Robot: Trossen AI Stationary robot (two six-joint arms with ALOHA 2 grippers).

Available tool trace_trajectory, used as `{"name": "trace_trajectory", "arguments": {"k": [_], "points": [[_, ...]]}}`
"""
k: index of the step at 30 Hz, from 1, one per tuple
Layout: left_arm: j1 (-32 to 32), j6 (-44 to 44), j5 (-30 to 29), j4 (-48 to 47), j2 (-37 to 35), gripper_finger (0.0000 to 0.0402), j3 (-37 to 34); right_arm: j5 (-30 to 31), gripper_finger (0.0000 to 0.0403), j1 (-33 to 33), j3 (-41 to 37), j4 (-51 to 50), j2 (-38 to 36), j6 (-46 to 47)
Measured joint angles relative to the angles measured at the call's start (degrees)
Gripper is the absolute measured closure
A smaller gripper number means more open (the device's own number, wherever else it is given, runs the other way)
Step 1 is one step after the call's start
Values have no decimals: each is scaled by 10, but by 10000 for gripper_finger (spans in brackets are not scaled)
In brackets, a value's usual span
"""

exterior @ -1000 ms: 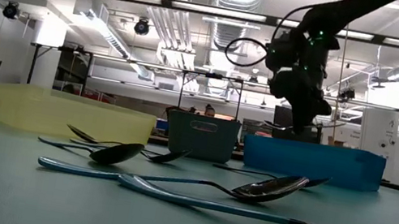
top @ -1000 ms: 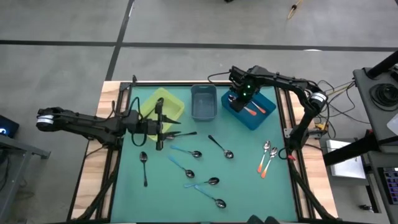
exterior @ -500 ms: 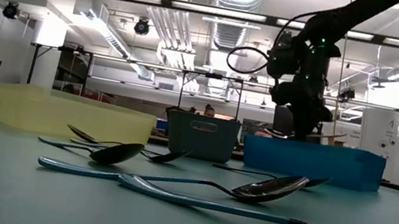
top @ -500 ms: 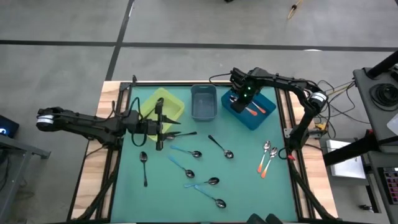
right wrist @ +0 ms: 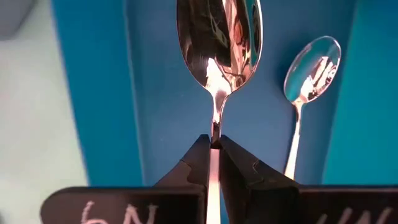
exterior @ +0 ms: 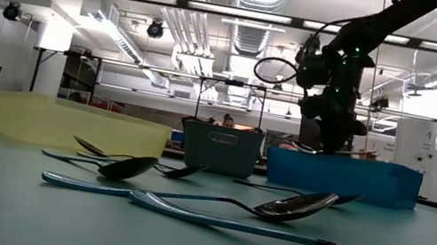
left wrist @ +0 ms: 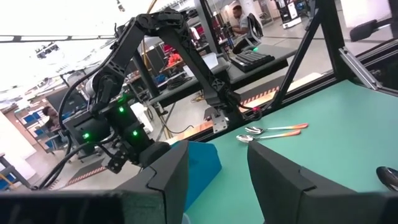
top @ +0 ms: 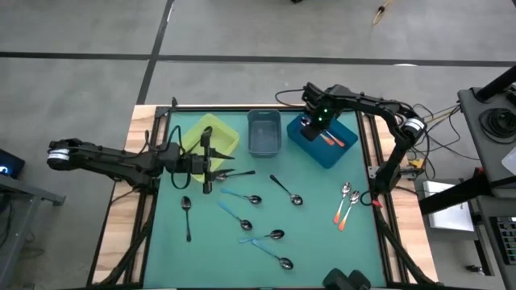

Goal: Sort silverware by color (type)
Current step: Put the orange spoon into the blue bin

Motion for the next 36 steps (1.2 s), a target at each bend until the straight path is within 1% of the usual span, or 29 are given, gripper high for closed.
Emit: {"name": "trace_trajectory", "arguments": {"k": [6, 13, 15, 18, 21, 31, 36], "points": [[1, 0, 0, 0, 0, 256, 0, 0, 390, -20, -38, 47, 0, 0], [5, 0, -1, 0, 0, 256, 0, 2, 390, -26, -86, 95, 0, 0], [6, 0, -1, 0, 0, 256, 0, 12, 390, -26, -99, 105, 0, -1], [7, 0, -1, -2, 0, 256, 0, 48, 390, -26, -116, 110, 0, -5], [7, 0, -1, -2, 0, 256, 0, 69, 390, -26, -126, 111, 0, -11], [7, 0, -1, -2, 0, 256, 0, 70, 390, -26, -141, 154, 0, -10], [7, 0, -6, -4, 0, 256, 0, 70, 390, -26, -143, 155, 0, -10]]}}
